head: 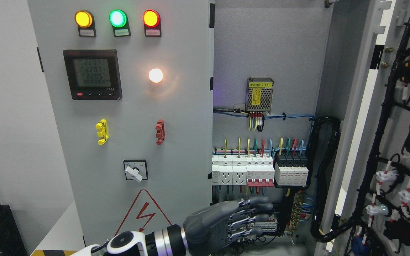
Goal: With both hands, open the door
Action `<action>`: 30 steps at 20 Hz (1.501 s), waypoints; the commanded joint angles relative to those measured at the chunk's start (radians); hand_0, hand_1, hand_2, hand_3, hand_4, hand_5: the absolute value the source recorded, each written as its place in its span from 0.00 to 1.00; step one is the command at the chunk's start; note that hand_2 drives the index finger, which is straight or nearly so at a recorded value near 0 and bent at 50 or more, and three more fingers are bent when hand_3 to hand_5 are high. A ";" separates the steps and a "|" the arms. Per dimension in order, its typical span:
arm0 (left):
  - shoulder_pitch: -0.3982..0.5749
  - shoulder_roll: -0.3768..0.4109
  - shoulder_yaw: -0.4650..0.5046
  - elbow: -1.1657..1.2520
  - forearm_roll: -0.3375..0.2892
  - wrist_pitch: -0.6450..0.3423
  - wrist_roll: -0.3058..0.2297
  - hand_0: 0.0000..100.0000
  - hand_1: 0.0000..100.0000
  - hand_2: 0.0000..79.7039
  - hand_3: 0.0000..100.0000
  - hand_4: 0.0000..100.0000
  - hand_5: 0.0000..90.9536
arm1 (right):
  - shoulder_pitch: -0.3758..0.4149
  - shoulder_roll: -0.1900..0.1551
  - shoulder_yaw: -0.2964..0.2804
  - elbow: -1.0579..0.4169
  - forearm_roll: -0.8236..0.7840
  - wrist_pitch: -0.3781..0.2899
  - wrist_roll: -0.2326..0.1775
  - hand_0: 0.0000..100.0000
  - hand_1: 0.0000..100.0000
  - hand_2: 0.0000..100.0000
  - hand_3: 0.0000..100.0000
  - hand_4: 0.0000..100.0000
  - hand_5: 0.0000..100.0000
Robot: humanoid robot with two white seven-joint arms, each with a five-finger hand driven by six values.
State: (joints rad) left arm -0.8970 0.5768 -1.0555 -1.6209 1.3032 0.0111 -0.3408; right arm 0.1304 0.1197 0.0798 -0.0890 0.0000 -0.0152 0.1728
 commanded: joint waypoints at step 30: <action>1.366 0.094 0.827 0.159 -0.755 -0.289 -0.156 0.12 0.39 0.00 0.00 0.00 0.00 | 0.000 0.000 0.000 0.000 -0.031 0.000 0.002 0.12 0.39 0.00 0.00 0.00 0.00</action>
State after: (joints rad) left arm 0.2922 0.7169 -0.4158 -1.5742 0.6590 -0.2636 -0.4987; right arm 0.1304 0.1197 0.0798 -0.0889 0.0000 -0.0152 0.1729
